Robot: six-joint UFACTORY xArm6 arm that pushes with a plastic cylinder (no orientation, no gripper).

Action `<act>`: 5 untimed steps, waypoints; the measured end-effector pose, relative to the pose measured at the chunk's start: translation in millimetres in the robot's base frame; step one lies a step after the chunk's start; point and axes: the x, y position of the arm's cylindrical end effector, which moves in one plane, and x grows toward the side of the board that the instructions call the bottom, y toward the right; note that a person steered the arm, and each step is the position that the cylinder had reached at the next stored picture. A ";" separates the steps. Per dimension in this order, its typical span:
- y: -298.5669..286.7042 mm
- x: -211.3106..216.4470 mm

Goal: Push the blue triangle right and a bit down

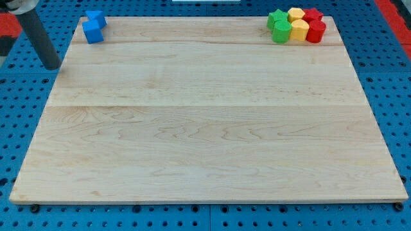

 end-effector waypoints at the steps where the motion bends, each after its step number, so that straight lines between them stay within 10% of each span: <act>1: -2.0 -9.4; 3: -1.6 -126.9; 5: 43.8 -154.5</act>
